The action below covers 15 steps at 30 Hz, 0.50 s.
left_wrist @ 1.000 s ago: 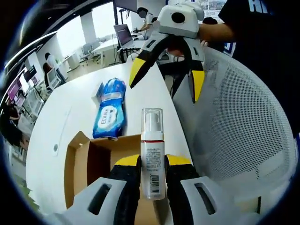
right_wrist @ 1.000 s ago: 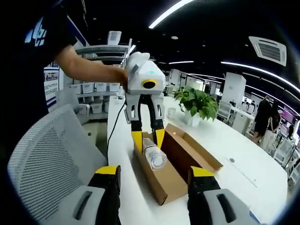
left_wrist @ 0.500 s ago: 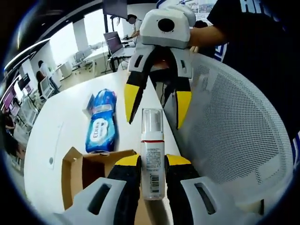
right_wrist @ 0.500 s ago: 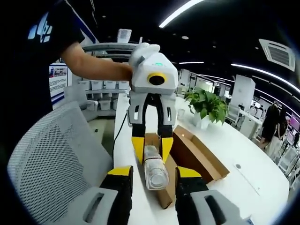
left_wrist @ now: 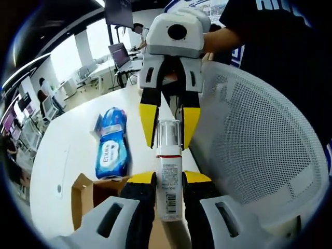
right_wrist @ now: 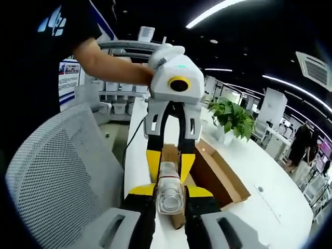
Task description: Operate the shoe box by opening the lid, removing the specified soft item, and placing it in the target area until the item is outside and the box remains undamaged.
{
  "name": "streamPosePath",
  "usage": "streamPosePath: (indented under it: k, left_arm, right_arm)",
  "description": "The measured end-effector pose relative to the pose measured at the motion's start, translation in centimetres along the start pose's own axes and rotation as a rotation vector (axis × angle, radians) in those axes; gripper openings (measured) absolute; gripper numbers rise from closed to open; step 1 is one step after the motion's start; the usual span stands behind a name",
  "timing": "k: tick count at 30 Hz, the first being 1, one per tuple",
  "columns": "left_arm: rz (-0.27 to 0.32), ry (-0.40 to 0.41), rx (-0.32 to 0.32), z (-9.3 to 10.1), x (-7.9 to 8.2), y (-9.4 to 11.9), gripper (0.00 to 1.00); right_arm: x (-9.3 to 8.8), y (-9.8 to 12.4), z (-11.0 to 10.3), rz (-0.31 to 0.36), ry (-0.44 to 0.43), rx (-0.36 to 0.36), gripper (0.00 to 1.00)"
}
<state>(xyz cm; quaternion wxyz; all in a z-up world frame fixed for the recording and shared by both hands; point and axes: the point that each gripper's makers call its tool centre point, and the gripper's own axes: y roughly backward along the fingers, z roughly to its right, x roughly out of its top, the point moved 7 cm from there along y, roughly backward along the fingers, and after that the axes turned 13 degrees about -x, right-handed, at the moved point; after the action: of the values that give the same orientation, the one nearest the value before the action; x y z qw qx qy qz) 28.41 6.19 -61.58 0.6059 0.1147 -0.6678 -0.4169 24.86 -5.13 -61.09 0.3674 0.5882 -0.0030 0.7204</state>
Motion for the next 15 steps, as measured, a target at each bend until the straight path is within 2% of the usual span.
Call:
streamPosePath:
  k: [6, 15]
  left_arm:
    - [-0.005, -0.01, 0.013, -0.14, -0.09, -0.37, 0.19]
    - [-0.007, 0.015, 0.039, -0.44, -0.28, -0.32, 0.2]
  right_arm:
    - [0.19, -0.07, 0.07, -0.032, 0.032, -0.002, 0.15]
    - [0.5, -0.38, 0.6, -0.054, 0.063, 0.005, 0.14]
